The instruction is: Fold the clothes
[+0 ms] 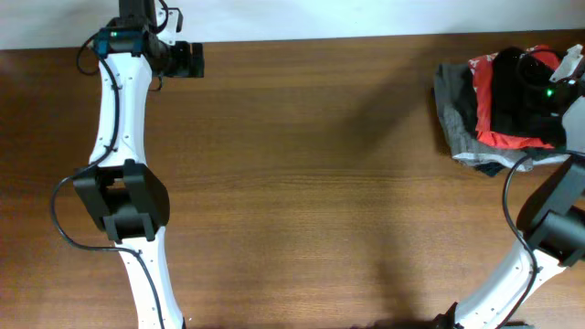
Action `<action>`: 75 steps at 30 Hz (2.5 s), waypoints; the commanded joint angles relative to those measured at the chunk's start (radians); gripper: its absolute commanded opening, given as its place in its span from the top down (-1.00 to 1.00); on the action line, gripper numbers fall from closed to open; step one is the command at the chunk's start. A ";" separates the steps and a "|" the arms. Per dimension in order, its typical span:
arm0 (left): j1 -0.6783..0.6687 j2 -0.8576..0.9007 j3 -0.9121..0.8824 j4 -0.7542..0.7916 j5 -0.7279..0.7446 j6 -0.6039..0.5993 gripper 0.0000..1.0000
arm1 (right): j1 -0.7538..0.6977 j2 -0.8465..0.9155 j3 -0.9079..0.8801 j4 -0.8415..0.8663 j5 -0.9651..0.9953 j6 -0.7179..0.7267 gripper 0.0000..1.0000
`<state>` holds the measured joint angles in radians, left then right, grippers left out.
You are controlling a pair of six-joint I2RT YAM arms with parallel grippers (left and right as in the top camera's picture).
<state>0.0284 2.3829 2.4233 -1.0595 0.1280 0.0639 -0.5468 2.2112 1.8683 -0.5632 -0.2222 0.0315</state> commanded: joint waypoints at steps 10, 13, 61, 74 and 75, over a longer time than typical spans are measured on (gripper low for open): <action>0.000 0.013 -0.001 0.000 -0.024 0.020 -0.98 | 0.043 -0.236 0.388 -0.349 -0.062 0.010 -0.17; 0.000 0.013 -0.001 0.001 -0.024 0.019 -0.98 | 0.053 -0.274 0.453 -0.447 -0.069 0.010 -0.32; 0.000 0.013 -0.001 0.001 -0.024 0.019 -0.98 | 0.760 -0.702 0.187 -0.287 0.180 -0.061 -0.97; 0.000 0.013 -0.001 0.001 -0.024 0.020 -0.98 | 0.570 -1.329 -0.918 0.311 0.138 -0.061 -0.97; 0.000 0.013 -0.001 0.001 -0.024 0.020 -0.98 | 0.555 -1.369 -0.982 0.329 0.117 -0.061 -0.97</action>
<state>0.0284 2.3829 2.4233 -1.0580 0.1112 0.0643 0.0570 0.9630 1.0786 -0.2783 -0.0719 -0.0303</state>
